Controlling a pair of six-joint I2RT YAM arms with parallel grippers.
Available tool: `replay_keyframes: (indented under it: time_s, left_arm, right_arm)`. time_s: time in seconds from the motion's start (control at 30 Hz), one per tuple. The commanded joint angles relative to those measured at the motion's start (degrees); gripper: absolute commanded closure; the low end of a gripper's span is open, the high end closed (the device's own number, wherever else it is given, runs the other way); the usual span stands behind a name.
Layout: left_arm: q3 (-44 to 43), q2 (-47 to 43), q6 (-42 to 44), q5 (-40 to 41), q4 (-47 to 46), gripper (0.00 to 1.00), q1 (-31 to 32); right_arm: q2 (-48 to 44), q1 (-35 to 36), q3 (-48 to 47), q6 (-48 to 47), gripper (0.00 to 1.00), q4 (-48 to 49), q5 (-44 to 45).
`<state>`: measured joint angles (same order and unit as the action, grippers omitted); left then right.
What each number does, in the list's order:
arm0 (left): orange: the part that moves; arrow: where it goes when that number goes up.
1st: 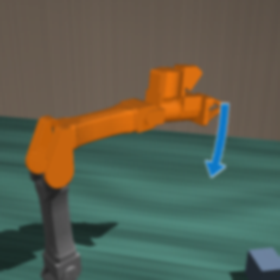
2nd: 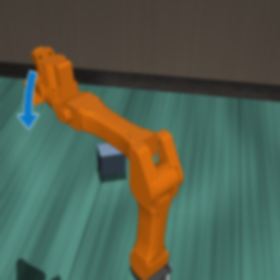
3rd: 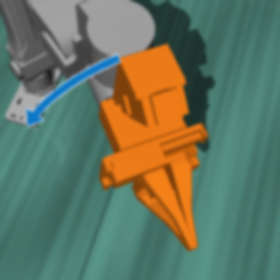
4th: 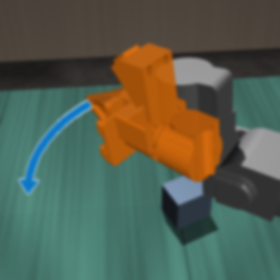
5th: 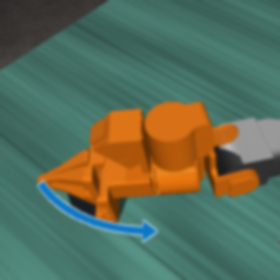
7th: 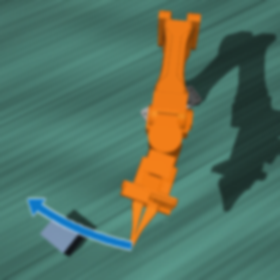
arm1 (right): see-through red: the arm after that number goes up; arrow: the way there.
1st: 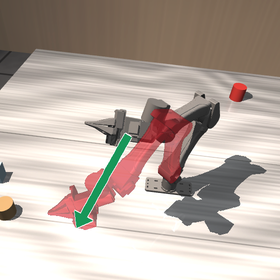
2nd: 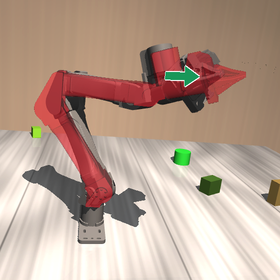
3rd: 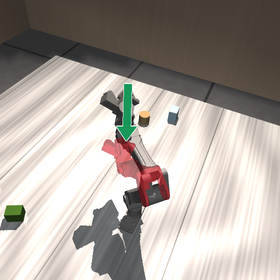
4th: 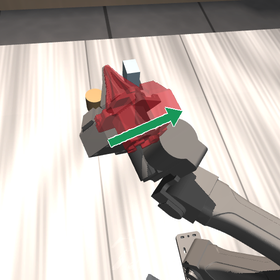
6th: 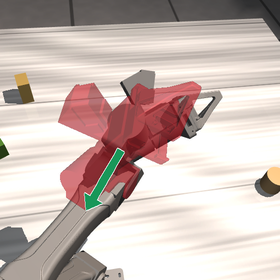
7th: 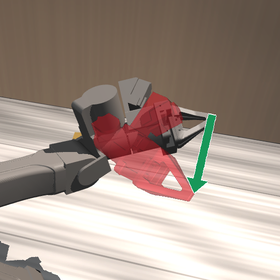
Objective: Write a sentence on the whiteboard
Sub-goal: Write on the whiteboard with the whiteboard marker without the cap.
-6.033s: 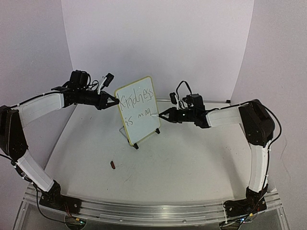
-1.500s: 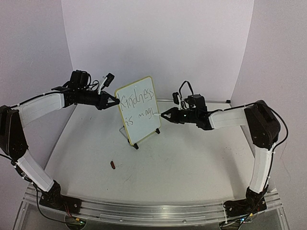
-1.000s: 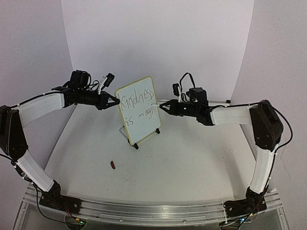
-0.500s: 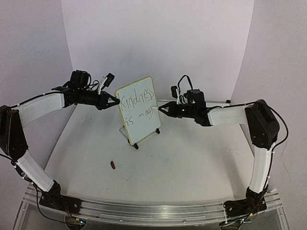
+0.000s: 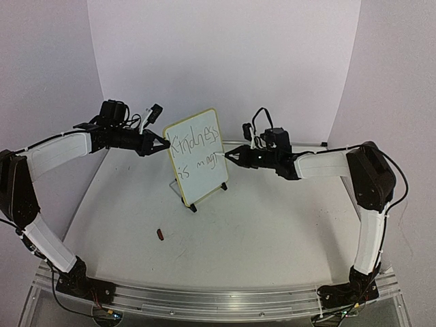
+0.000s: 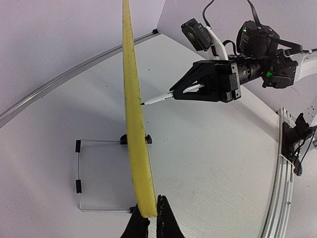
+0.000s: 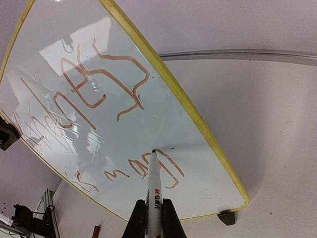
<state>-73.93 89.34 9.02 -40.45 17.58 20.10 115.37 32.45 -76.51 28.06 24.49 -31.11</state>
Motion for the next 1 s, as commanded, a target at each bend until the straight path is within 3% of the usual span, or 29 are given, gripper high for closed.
replay_keyframes:
  time_s: [0.0,0.97]
  left_arm:
    - [-0.66,2.01,1.51,1.34,4.37,1.00,0.74]
    - [-0.69,2.19,1.55,1.33,4.43,1.00,0.93]
  right_arm:
    - [0.42,0.32,-2.31,0.24,1.00,2.68,-0.12]
    - [2.36,0.27,-3.38,0.85,1.00,3.75,1.47]
